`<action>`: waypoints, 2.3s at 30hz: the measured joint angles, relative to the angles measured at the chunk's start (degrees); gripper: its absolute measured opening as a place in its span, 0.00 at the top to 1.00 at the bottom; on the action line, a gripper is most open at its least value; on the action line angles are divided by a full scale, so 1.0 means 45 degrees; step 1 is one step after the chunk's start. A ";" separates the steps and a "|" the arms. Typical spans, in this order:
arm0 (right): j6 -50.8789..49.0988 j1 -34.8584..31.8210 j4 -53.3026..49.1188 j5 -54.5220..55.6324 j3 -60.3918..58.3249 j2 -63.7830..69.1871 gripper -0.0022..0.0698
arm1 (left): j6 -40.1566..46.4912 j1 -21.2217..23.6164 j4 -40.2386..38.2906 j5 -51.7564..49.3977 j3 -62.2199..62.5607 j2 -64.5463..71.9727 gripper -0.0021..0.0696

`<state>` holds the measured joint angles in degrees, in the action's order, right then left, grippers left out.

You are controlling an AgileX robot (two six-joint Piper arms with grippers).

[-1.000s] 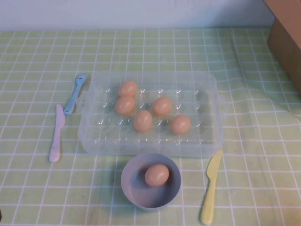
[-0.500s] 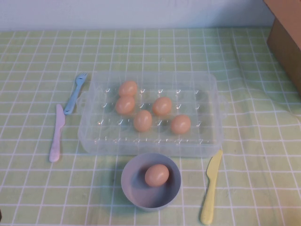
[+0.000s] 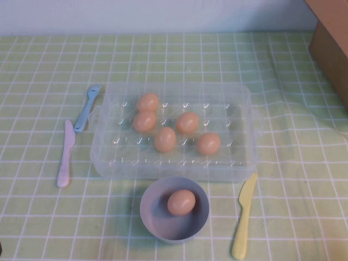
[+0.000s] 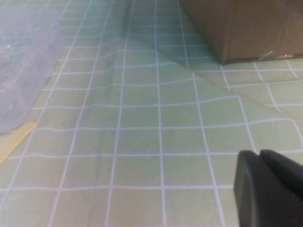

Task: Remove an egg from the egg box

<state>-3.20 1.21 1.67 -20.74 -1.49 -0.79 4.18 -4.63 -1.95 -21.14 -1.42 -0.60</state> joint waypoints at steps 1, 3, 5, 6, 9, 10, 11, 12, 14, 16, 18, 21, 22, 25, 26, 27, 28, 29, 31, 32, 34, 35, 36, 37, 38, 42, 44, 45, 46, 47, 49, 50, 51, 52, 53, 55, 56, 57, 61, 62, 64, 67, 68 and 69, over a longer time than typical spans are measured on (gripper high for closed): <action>0.0000 0.0000 0.0079 0.0054 0.0000 0.0000 0.99 | 0.0000 0.0000 0.0000 0.0000 0.0000 0.0000 0.98; 0.0000 0.0000 0.0465 0.0223 0.0000 0.0000 0.99 | 0.0000 0.0000 0.0000 0.0000 0.0000 0.0000 0.98; 0.0000 0.0000 0.1140 0.0466 0.0000 0.0000 0.99 | 0.0000 0.0000 0.0000 0.0000 0.0000 0.0000 0.98; 0.0000 0.0000 0.1561 0.0593 0.0000 0.0000 0.99 | 0.0000 0.0000 0.0000 0.0000 0.0000 0.0000 0.98; 0.0000 0.0000 0.2453 0.0971 0.0000 0.0000 0.99 | 0.0000 0.0000 0.0000 0.0000 0.0000 0.0000 0.98; 0.0000 0.0000 0.2588 0.1081 0.0000 0.0000 0.99 | 0.0000 0.0000 0.0000 0.0000 0.0000 0.0000 0.98; 0.0000 0.0000 0.2676 0.1146 0.0000 0.0000 0.99 | 0.0000 0.0000 0.0000 0.0000 0.0000 0.0000 0.98; 0.0000 0.0000 0.2725 0.1163 0.0000 0.0000 0.99 | 0.0000 0.0000 0.0000 0.0000 0.0000 0.0000 0.98; 0.0000 0.0000 0.2964 0.1190 0.0000 0.0000 0.99 | 0.0000 0.0000 0.0000 0.0000 0.0000 0.0000 0.98; 0.0000 0.0000 0.3671 0.1340 0.0000 0.0000 0.99 | 0.0000 0.0000 0.0000 0.0000 0.0000 0.0000 0.98; 0.0000 0.0000 0.4629 0.1624 0.0000 0.0000 0.99 | 0.0000 0.0000 0.0000 0.0000 0.0000 0.0000 0.98; 0.0000 0.0000 0.6245 0.2167 0.0000 0.0000 0.99 | 0.0000 0.0000 0.0000 0.0000 0.0000 0.0000 0.98; 0.0000 0.0000 0.6717 0.2305 0.0000 0.0000 0.99 | 0.0000 0.0000 0.0000 0.0000 0.0000 0.0000 0.98; 0.0000 0.0000 0.7536 0.2538 0.0000 0.0000 0.99 | 0.0000 0.0000 0.0000 0.0000 0.0000 0.0000 0.98; 0.0000 0.0000 0.7635 0.2557 0.0000 0.0000 0.99 | 0.0000 0.0000 0.0000 0.0000 0.0000 0.0000 0.98; 0.0000 0.0000 0.7698 0.2620 0.0000 0.0000 0.99 | 0.0000 0.0000 0.0000 0.0000 0.0000 0.0000 0.98; 0.0000 0.0000 0.7787 0.2639 0.0000 0.0000 0.99 | 0.0000 0.0000 0.0000 0.0000 0.0000 0.0000 0.98; 0.0000 0.0000 0.7950 0.2674 0.0000 0.0000 0.99 | 0.0000 0.0000 0.0000 0.0000 0.0000 0.0000 0.98; 0.0000 0.0000 0.8433 0.2712 0.0000 0.0000 0.99 | 0.0000 0.0000 0.0000 0.0000 0.0000 0.0000 0.98; 0.0000 0.0000 0.8594 0.2712 0.0000 0.0000 0.99 | 0.0000 0.0000 0.0000 0.0000 0.0000 0.0000 0.98; 0.0000 0.0000 0.9277 0.2719 0.0000 0.0000 0.99 | 0.0000 0.0000 0.0000 0.0000 0.0000 0.0000 0.98; 0.0000 0.0000 0.9502 0.2685 0.0000 0.0000 0.99 | 0.0000 0.0000 0.0000 0.0000 0.0000 0.0000 0.98; 0.0000 0.0000 0.9702 0.2533 0.0029 0.0000 0.99 | 0.0000 0.0000 0.0000 0.0000 0.0000 0.0000 0.98; 0.0000 0.0000 0.9787 0.2297 0.0163 0.0000 0.99 | 0.0000 0.0000 0.0000 0.0000 0.0000 0.0000 0.98; 0.0000 0.0000 0.9788 0.1885 0.0414 0.0000 0.99 | 0.0000 0.0000 0.0000 0.0000 0.0000 0.0000 0.98; 0.0000 0.0000 0.9262 -0.0539 0.1999 0.0705 0.99 | 0.0000 0.0000 0.0000 0.0000 0.0000 0.0000 0.98; 0.0000 0.0000 0.8626 -0.1949 0.2860 0.1663 0.99 | 0.0000 0.0000 0.0000 0.0000 0.0000 0.0000 0.98; 0.0000 0.0000 0.8245 -0.2753 0.3337 0.2225 0.99 | 0.0000 0.0000 0.0000 0.0000 0.0000 0.0000 0.98; 0.0000 0.0000 0.7904 -0.3555 0.3827 0.2817 0.99 | 0.0000 0.0000 0.0000 0.0000 0.0000 0.0000 0.98; 0.0000 0.0000 0.7564 -0.4341 0.4306 0.3432 0.99 | 0.0000 0.0000 0.0000 0.0000 0.0000 0.0000 0.98; 0.0066 0.0000 0.7028 -0.5625 0.5245 0.4548 0.99 | 0.0000 0.0000 0.0000 0.0000 0.0000 0.0000 0.98; 0.0165 0.0000 0.6745 -0.6247 0.5680 0.5162 0.99 | 0.0000 0.0000 0.0000 0.0000 0.0000 0.0000 0.98; 0.0260 0.0000 0.6491 -0.6798 0.6015 0.5641 0.99 | 0.0000 0.0000 0.0000 0.0000 0.0000 0.0000 0.98; 0.0369 0.0000 0.6262 -0.7186 0.6406 0.6234 0.99 | 0.0000 0.0000 0.0000 0.0000 0.0000 0.0000 0.98; 0.0493 0.0000 0.6058 -0.7684 0.6783 0.6813 0.99 | 0.0000 0.0000 0.0000 0.0000 0.0000 0.0000 0.98; 0.0712 0.0000 0.5714 -0.8298 0.7431 0.7953 0.99 | 0.0000 0.0000 0.0000 0.0000 0.0000 0.0000 0.98; 0.0823 0.0000 0.5588 -0.8543 0.7774 0.8507 0.99 | 0.0000 0.0000 0.0000 0.0000 0.0000 0.0000 0.98; 0.0963 0.0000 0.5493 -0.8680 0.8034 0.8932 0.99 | 0.0000 0.0000 0.0000 0.0000 0.0000 0.0000 0.98; 0.1618 0.0024 0.5406 -0.8808 0.9052 1.0612 0.99 | 0.0000 0.0000 0.0000 0.0000 0.0000 0.0000 0.98; 0.1738 0.0093 0.5406 -0.8753 0.9315 1.1001 0.99 | 0.0000 0.0000 0.0000 0.0000 0.0000 0.0000 0.98; 0.1848 0.0411 0.5406 -0.8561 0.9704 1.1791 0.99 | 0.0000 0.0000 0.0000 0.0000 0.0000 0.0000 0.98; 0.1964 0.1376 0.5265 -0.8301 1.0399 1.2987 0.99 | 0.0000 0.0000 0.0000 0.0000 0.0000 0.0000 0.98; 0.1983 0.1705 0.5119 -0.8271 1.0699 1.3351 0.99 | 0.0000 0.0000 0.0000 0.0000 0.0000 0.0000 0.98; 0.1993 0.2153 0.4954 -0.8244 1.1028 1.3802 0.99 | 0.0000 0.0000 0.0019 0.0000 0.0000 0.0000 0.98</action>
<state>5.77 10.90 23.97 -57.84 48.14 61.31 4.18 -4.63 -1.87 -21.14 -1.42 -0.60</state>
